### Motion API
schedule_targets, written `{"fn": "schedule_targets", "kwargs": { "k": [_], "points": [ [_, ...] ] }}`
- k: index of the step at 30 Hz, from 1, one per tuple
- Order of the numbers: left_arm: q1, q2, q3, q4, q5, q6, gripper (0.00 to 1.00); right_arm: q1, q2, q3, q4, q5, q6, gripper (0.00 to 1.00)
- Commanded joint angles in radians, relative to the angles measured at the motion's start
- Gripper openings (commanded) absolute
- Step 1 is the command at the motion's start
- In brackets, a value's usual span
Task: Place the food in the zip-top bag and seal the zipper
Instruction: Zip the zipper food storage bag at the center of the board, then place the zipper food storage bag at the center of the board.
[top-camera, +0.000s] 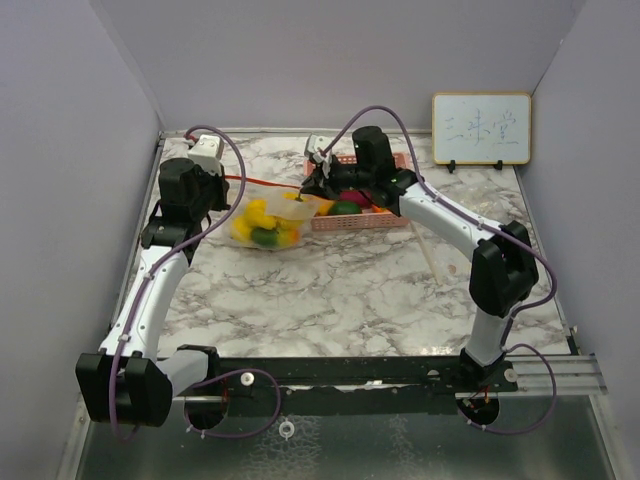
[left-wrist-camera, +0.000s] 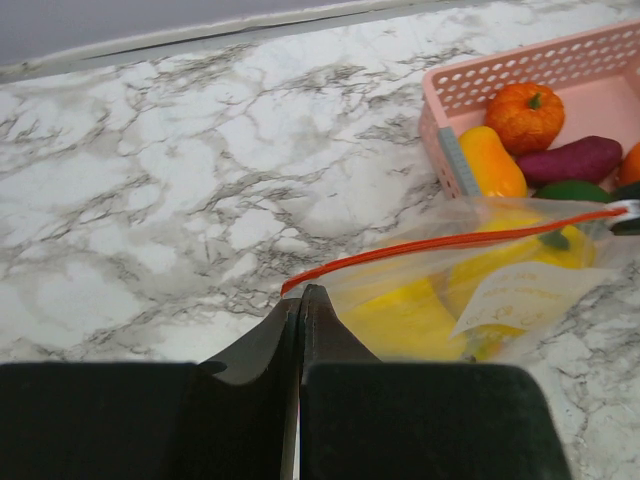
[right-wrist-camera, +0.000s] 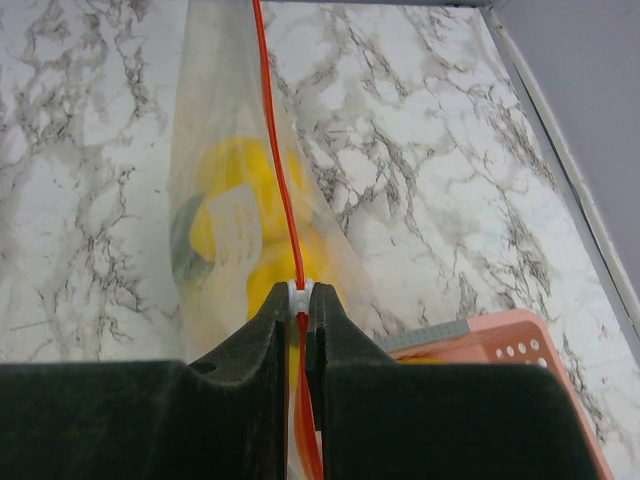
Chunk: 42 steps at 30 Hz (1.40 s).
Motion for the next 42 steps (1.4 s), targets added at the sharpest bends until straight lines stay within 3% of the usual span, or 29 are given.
{"fn": "schedule_targets", "kwargs": {
  "k": [1, 7, 12, 13, 15, 18, 23, 24, 25, 28, 30, 33, 38, 42],
  "points": [
    [0.018, 0.006, 0.056, -0.033, -0.259, -0.022, 0.00, -0.040, -0.074, -0.082, -0.037, 0.148, -0.040, 0.02],
    [0.017, 0.018, 0.063, -0.049, -0.293, -0.044, 0.00, -0.047, -0.102, -0.159, 0.019, 0.336, 0.005, 0.02],
    [0.018, 0.030, 0.062, -0.047, -0.285, -0.058, 0.00, -0.047, -0.094, -0.117, 0.000, 0.349, 0.060, 0.05],
    [0.018, 0.033, 0.066, -0.045, -0.282, -0.063, 0.00, -0.046, -0.094, -0.098, -0.004, 0.346, 0.083, 0.17],
    [0.018, 0.046, 0.076, -0.046, -0.288, -0.081, 0.00, -0.047, -0.099, -0.065, 0.008, 0.356, 0.152, 0.64],
    [0.019, 0.079, 0.113, -0.061, -0.308, -0.118, 0.00, -0.047, -0.112, -0.033, 0.053, 0.407, 0.245, 0.99],
    [0.055, 0.157, 0.219, -0.121, -0.321, -0.173, 0.00, -0.052, -0.089, 0.028, 0.024, 0.555, 0.357, 1.00],
    [0.064, 0.171, 0.240, -0.134, -0.321, -0.179, 0.05, -0.055, -0.080, 0.038, 0.006, 0.578, 0.365, 1.00],
    [0.070, 0.183, 0.256, -0.140, -0.314, -0.184, 0.24, -0.056, -0.070, 0.044, -0.012, 0.609, 0.372, 1.00],
    [0.075, 0.208, 0.283, -0.137, -0.216, -0.171, 0.95, -0.059, -0.046, 0.054, -0.081, 0.793, 0.429, 1.00],
    [0.076, 0.209, 0.283, -0.118, -0.130, -0.173, 0.99, -0.071, -0.030, 0.062, -0.159, 1.024, 0.520, 1.00],
    [0.076, 0.201, 0.289, -0.077, -0.028, -0.185, 0.99, -0.140, 0.003, 0.112, -0.347, 1.134, 0.669, 1.00],
    [0.072, 0.224, 0.332, 0.008, 0.198, -0.220, 0.99, -0.352, 0.025, 0.162, -0.689, 1.122, 0.987, 1.00],
    [0.020, 0.255, 0.264, 0.166, 0.391, -0.383, 0.99, -0.433, -0.014, 0.087, -0.781, 1.106, 1.004, 1.00]
  ]
}}
